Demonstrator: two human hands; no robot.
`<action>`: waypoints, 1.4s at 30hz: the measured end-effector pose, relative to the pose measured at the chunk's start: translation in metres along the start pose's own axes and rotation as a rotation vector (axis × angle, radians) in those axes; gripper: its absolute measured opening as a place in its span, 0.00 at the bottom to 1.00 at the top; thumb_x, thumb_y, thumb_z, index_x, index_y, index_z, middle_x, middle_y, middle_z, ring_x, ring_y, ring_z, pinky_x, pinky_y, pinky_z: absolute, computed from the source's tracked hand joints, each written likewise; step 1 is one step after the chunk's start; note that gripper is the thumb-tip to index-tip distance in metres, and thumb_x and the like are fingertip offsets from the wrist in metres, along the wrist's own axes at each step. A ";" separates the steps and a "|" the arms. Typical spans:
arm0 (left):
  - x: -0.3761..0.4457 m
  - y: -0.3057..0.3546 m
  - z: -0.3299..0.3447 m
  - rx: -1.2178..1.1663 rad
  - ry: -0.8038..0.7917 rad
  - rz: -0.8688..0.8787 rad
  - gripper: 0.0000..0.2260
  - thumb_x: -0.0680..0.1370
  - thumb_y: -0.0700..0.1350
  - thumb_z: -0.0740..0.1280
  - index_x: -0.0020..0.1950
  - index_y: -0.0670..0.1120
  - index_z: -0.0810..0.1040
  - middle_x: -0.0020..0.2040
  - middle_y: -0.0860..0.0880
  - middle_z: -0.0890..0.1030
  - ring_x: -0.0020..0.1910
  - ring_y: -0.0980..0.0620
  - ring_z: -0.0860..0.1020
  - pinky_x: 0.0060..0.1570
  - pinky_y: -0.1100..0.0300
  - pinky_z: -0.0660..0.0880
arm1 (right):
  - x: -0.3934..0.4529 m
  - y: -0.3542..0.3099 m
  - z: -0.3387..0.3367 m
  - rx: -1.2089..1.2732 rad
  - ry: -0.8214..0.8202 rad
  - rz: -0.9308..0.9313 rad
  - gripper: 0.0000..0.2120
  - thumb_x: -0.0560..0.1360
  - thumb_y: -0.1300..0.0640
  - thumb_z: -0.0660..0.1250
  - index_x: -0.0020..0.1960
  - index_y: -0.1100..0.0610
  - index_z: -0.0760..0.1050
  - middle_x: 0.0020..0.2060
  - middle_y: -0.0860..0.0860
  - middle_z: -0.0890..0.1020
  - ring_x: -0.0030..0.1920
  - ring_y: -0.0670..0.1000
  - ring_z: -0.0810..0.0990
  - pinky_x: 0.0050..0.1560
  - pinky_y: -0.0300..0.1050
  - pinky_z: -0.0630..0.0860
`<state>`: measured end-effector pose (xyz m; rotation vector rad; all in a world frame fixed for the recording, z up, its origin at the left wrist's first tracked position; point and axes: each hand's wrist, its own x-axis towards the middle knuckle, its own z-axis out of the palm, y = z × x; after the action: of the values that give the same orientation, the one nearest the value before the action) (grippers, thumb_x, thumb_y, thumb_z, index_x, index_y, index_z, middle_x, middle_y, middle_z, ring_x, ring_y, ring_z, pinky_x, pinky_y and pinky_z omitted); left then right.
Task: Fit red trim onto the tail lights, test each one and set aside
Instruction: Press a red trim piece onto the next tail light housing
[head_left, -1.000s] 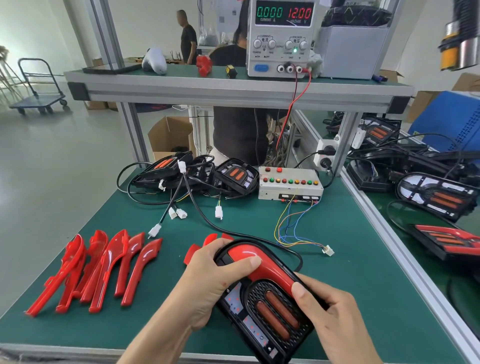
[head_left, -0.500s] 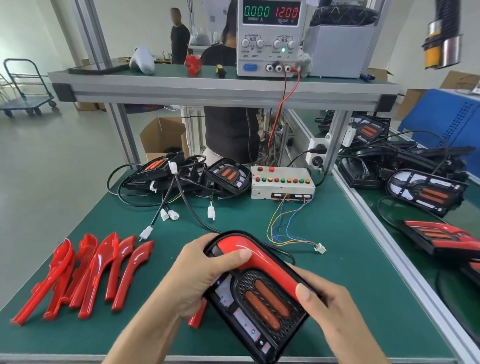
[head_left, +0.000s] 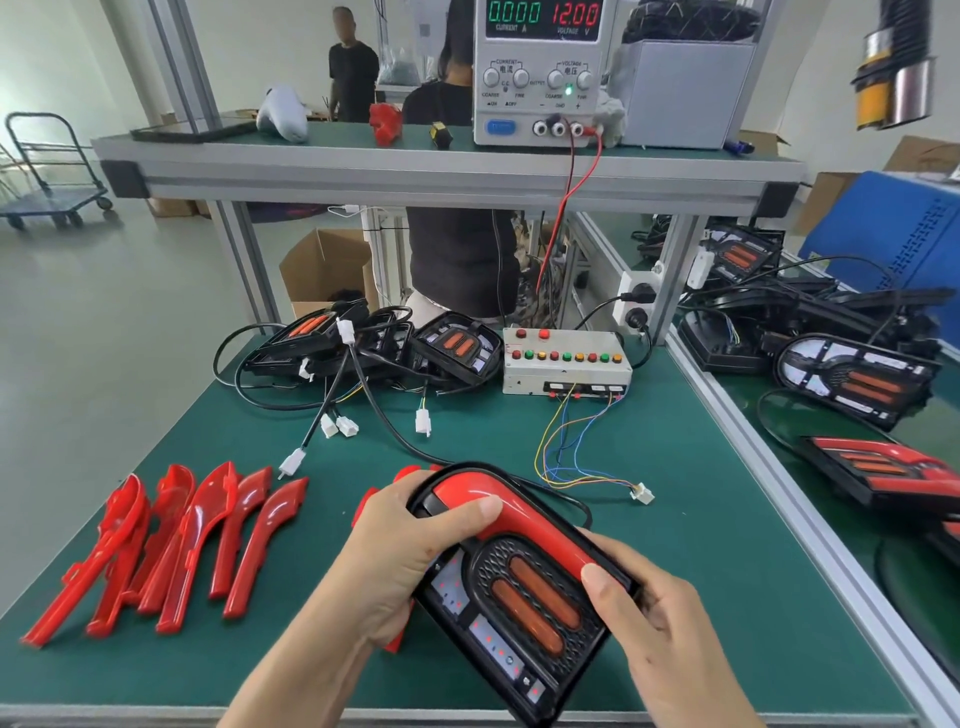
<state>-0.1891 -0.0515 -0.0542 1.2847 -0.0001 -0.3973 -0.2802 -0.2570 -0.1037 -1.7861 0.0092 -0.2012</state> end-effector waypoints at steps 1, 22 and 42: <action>0.000 0.000 0.000 -0.002 -0.001 0.003 0.17 0.64 0.39 0.80 0.49 0.36 0.83 0.44 0.36 0.85 0.40 0.41 0.84 0.41 0.52 0.82 | 0.001 0.000 0.000 0.003 0.006 -0.002 0.18 0.74 0.37 0.66 0.63 0.35 0.79 0.55 0.42 0.86 0.58 0.43 0.84 0.57 0.30 0.75; 0.004 -0.005 0.003 0.022 -0.024 0.022 0.21 0.63 0.42 0.81 0.53 0.38 0.82 0.48 0.36 0.85 0.45 0.40 0.84 0.51 0.48 0.81 | 0.007 0.008 0.000 0.081 0.109 0.030 0.27 0.66 0.26 0.71 0.60 0.40 0.83 0.51 0.47 0.88 0.54 0.47 0.86 0.54 0.33 0.78; 0.003 -0.001 -0.005 0.128 -0.128 0.072 0.17 0.72 0.40 0.78 0.58 0.37 0.80 0.53 0.36 0.85 0.50 0.43 0.84 0.59 0.49 0.80 | 0.008 0.034 -0.001 0.195 0.107 0.117 0.31 0.68 0.30 0.74 0.64 0.46 0.81 0.56 0.53 0.87 0.60 0.56 0.84 0.71 0.65 0.71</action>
<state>-0.1860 -0.0481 -0.0573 1.3787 -0.1819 -0.4224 -0.2692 -0.2666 -0.1349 -1.5741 0.1656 -0.2059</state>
